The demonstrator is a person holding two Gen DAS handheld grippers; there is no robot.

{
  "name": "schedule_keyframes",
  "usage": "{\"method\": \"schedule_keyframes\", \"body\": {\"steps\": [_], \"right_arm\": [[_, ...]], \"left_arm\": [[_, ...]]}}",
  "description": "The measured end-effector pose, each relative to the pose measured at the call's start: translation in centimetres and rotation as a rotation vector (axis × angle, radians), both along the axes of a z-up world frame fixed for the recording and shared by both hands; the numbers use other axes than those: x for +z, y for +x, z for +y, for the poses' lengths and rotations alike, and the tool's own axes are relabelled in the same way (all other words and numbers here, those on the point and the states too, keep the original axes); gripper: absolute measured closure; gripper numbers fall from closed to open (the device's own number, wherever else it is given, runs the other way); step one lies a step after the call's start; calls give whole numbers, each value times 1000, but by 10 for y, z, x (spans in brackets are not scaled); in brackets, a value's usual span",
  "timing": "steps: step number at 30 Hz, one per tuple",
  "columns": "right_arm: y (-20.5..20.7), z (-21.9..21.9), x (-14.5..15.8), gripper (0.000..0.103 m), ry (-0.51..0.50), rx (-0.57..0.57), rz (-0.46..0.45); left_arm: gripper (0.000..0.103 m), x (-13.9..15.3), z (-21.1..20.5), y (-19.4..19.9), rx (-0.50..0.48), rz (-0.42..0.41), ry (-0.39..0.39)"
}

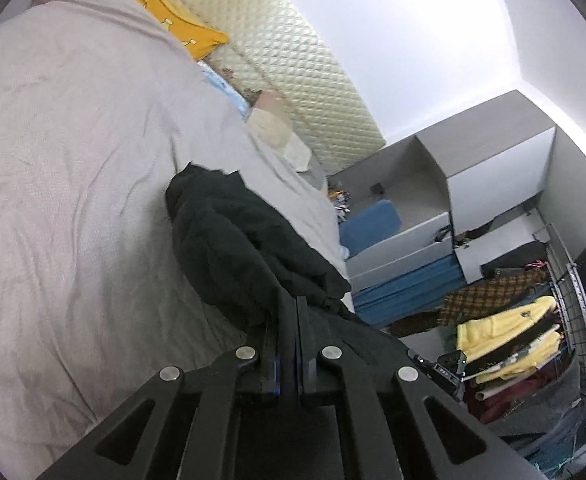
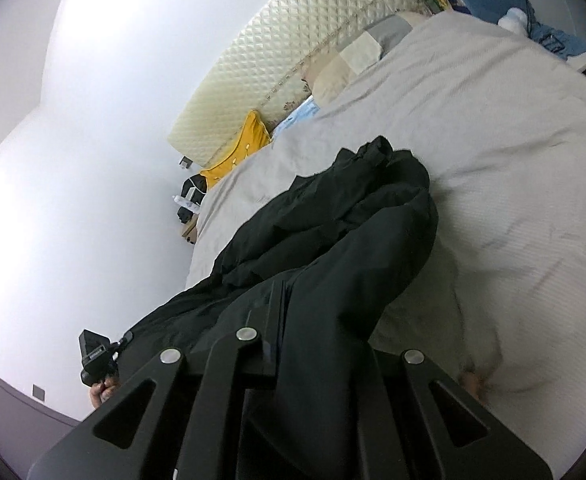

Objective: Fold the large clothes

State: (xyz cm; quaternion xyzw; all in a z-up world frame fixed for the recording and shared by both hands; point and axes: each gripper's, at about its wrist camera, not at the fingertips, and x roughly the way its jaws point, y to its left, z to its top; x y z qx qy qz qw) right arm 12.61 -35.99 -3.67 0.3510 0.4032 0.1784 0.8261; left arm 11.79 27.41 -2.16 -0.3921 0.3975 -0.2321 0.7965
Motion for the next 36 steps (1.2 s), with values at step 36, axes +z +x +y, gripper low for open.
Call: {"method": "schedule_keyframes", "body": {"steps": [36], "right_arm": [[275,-64,-121,94,70,-187,341]], "left_arm": [[97,-70,-62,313,131,327,398]]}}
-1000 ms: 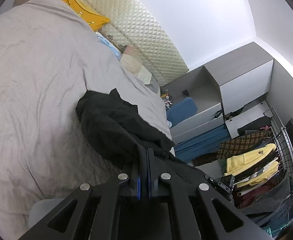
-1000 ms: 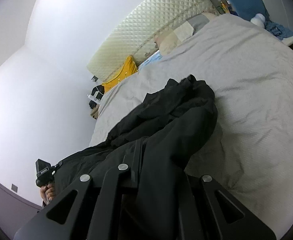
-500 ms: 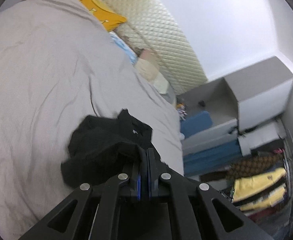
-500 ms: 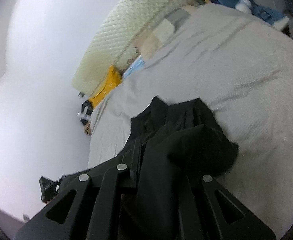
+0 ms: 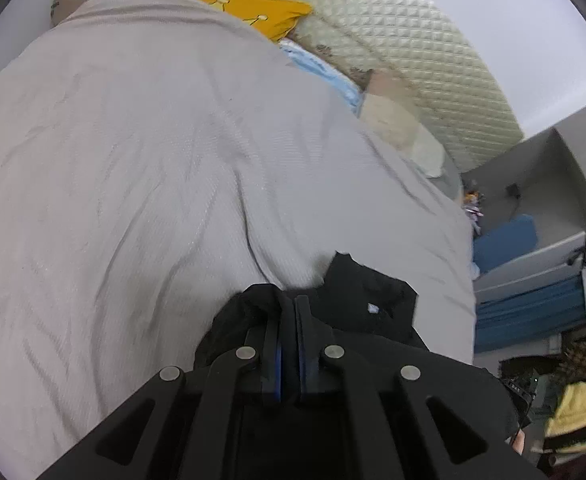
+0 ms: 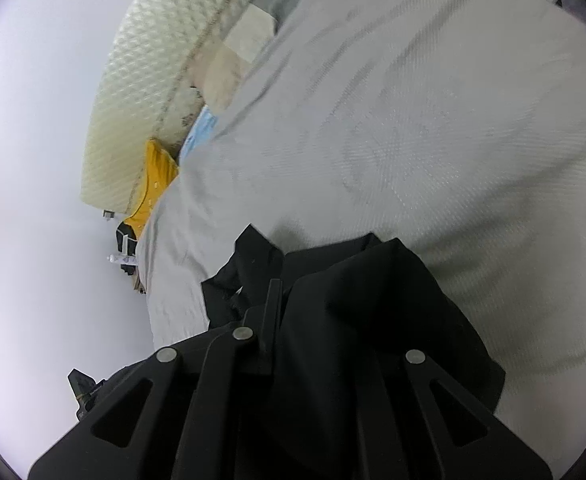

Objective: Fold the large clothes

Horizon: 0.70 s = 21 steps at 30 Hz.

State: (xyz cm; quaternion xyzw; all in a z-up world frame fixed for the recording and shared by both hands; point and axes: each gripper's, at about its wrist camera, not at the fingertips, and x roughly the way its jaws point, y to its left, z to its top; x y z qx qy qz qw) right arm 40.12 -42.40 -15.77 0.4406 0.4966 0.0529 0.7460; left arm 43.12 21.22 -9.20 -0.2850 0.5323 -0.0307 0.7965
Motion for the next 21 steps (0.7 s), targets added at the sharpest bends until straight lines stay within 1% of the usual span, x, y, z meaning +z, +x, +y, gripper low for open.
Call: {"method": "schedule_keyframes", "body": {"steps": [4,5,8,12,14,15,16,17,18,19,20,21], "right_arm": [[32,-2,-36,94,7,-4,44],[42,-2,-47,94,11,0,59],[61,-1,-69,94,24,19,72],[72,-2,-86,94,60,32,83],[72,-4,-87,93,74,37,78],[70,-5,-86,90,86,37,72],[67,-6,-84,89,98,36,66],[63,-7,-82,88,110,37,63],[61,-8,-82,86,116,37,61],[56,-10,-79,85,124,35,54],[51,-12,-77,85,127,33,48],[46,-13,-74,84,133,27,42]], "left_arm": [[97,-31,-10,32,-1,49,43],[97,-41,-13,41,-3,63,44],[97,-65,-16,58,-6,85,40],[97,-87,-17,67,-2,112,17],[97,-91,-18,69,-5,120,14],[97,-90,-17,67,-7,125,10],[97,-89,-15,64,-4,125,-2],[96,-86,-11,59,1,98,-48],[93,-82,-7,53,-5,68,-85],[92,-76,-5,50,-10,52,-101],[89,-70,-1,44,-9,33,-124],[80,-64,5,36,-1,24,-152]]}}
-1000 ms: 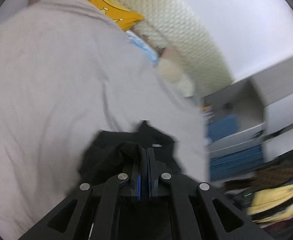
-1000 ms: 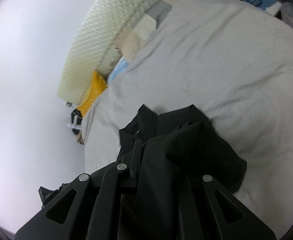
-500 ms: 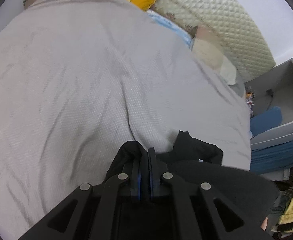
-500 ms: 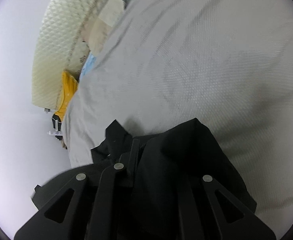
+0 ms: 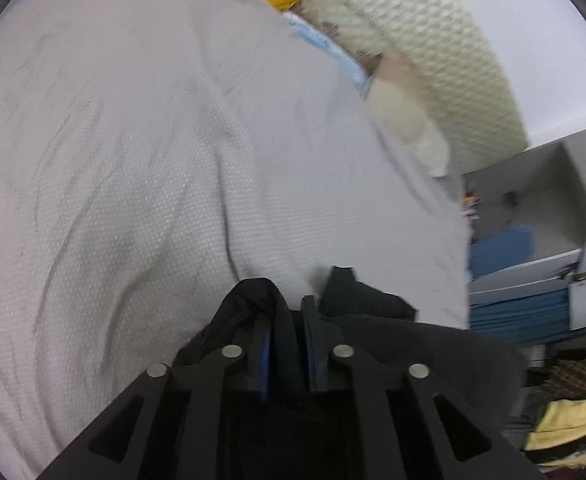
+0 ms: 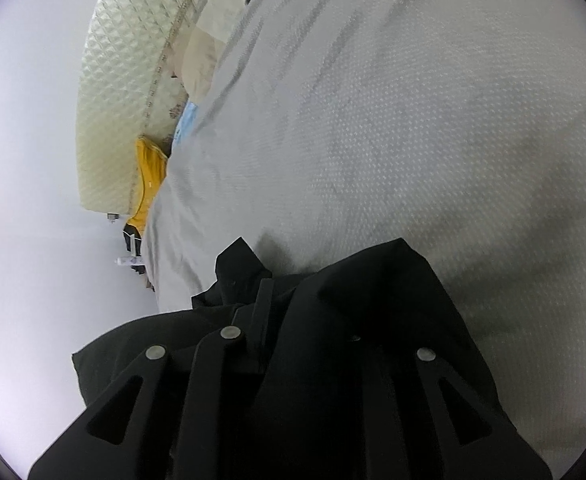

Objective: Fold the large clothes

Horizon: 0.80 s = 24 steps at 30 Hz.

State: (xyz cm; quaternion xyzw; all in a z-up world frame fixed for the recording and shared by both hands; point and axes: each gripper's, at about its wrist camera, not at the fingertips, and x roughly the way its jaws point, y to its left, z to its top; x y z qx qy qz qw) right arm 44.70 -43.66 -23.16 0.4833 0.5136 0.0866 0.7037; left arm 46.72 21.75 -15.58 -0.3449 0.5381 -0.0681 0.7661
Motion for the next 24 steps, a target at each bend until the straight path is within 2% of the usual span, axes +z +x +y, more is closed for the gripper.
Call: {"method": "schedule_keyframes", "body": {"steps": [1,3,5,7,8,9,10,12,18,20,22,24], "right_arm": [[-3,0,2,84,5,-5,-3],[-13,0,6,83,12,-14,-5],[-19,2,10,81,4,-16,-12],[-24,3,14,78,-14,-18,0],[-26,3,19,75,-13,-23,-6],[-28,2,23,67,-8,-27,-14],[-32,1,27,56,-2,-31,-21],[-35,-1,38,45,2,-35,-35],[-57,-9,84,44,-66,-4,-79],[-69,-12,102,41,-119,8,-95],[-82,-21,116,32,-169,2,-111],[-96,-28,133,30,-256,-18,-127]], "left_arm": [[73,5,7,-9,15,-2,-26],[41,21,20,-32,39,-11,-22],[34,43,30,-56,23,-66,1],[34,65,32,-76,-5,-121,72],[34,79,28,-92,-21,-176,130],[34,88,22,-100,-41,-222,149],[34,96,14,-111,-66,-264,150],[34,105,-7,-132,-121,-320,131],[34,107,-90,-165,-295,-405,124],[34,107,-113,-174,-338,-435,159],[34,106,-133,-183,-383,-463,200],[34,103,-149,-191,-415,-477,232]]}}
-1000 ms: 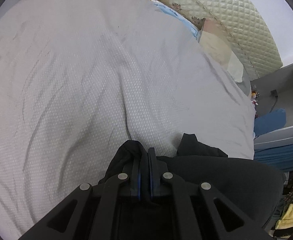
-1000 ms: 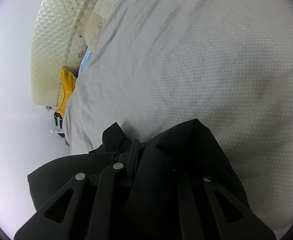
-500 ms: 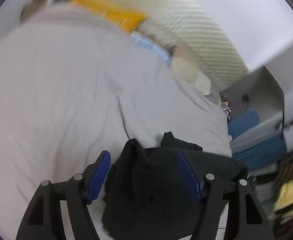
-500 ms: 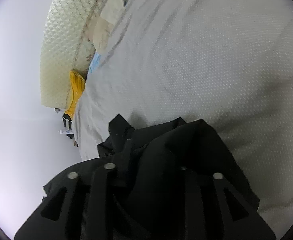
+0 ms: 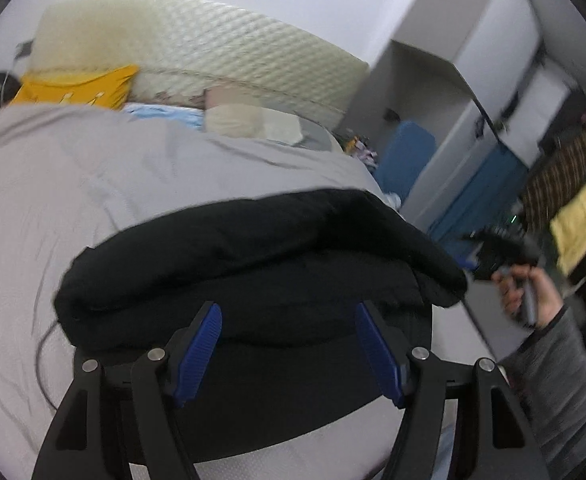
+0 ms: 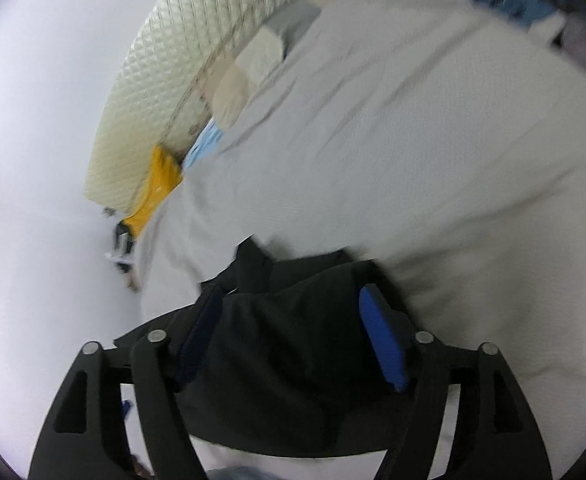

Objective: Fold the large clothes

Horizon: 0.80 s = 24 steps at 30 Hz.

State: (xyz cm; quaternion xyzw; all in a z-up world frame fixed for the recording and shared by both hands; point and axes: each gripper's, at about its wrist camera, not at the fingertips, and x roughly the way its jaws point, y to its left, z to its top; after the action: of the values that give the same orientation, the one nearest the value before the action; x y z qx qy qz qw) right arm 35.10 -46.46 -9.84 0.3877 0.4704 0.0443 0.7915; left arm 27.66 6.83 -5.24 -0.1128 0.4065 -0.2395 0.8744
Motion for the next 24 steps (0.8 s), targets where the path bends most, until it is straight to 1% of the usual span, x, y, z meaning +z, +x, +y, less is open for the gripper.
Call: {"method": "schedule_keyframes", "body": {"steps": [1,2,4,5,7,8,10,11,12,14,16,17,20,22,24], "right_arm": [[-8,-3,8,29,-38,0,-9],[-13,-5,12,29,-54,2,-17],[-28,1,23,29,-109,14,-48],[-38,14,30,29,-162,41,-70],[-51,40,35,29,-215,87,-113],[-58,54,35,29,-224,105,-137],[-71,87,28,29,-219,152,-175],[-77,108,22,29,-215,187,-192],[-81,120,18,29,-218,207,-197],[-86,154,2,29,-244,259,-201],[-87,175,-13,29,-277,279,-194],[-85,186,-23,29,-295,289,-187],[-74,199,-47,29,-327,291,-149],[-66,198,-55,29,-346,278,-140],[-60,196,-59,29,-403,255,-141]], "left_arm": [[34,0,-4,-7,-7,-8,6],[34,-1,-8,-13,-12,-20,8],[34,-4,-14,-23,-8,-45,8],[34,-7,-19,-27,-3,-54,17],[34,-15,-33,-30,7,-78,62],[34,-20,-39,-34,16,-91,90],[34,-34,-48,-36,21,-87,125],[34,-42,-52,-34,18,-70,127],[34,-53,-56,-35,10,-36,114],[34,-64,-57,-32,33,-9,117],[34,-71,-58,-31,50,-22,129],[34,-73,-60,-30,61,-32,148],[34,-76,-67,-25,75,-42,195],[34,-76,-68,-23,80,-57,223],[34,-77,-71,-19,99,-74,272]]}}
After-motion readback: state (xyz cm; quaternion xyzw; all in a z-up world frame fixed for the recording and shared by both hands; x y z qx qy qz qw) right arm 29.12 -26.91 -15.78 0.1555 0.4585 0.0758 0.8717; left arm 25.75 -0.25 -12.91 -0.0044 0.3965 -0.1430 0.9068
